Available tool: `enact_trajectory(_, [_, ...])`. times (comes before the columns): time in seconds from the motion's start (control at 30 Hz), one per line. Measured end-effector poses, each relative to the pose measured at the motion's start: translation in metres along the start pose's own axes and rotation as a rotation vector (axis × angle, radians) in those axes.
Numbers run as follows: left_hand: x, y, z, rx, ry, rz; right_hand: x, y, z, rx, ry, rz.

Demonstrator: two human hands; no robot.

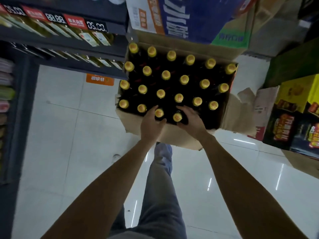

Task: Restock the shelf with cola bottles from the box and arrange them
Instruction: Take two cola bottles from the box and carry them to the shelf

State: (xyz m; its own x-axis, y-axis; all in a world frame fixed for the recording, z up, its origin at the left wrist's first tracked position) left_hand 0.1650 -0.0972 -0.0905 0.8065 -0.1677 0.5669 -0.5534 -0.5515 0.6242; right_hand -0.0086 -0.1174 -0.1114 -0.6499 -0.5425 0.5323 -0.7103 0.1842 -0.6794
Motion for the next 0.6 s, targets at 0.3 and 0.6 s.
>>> enact_trajectory(0.3, [-0.013, -0.008, 0.011, 0.013, 0.196, 0.095, 0.014, -0.003, -0.004, 0.09, -0.042, -0.144])
enact_trajectory(0.6, [-0.026, 0.007, 0.018, -0.099, 0.109, 0.326, 0.042, -0.031, -0.026, 0.12, 0.236, 0.09])
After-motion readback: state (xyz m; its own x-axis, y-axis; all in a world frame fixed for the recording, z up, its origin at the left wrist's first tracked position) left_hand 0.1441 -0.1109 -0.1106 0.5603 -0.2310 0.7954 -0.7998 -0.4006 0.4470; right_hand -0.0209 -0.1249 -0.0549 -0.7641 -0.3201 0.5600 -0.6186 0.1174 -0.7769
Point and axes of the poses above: each hand's wrist, its own z-axis towards the middle knuckle, its own x-axis out of the back of the hand, y = z × x, the point moved 3 cm from there along z, towards the middle knuckle, and after that the axes turned 2 degrees about x, right-handed, at the moved point
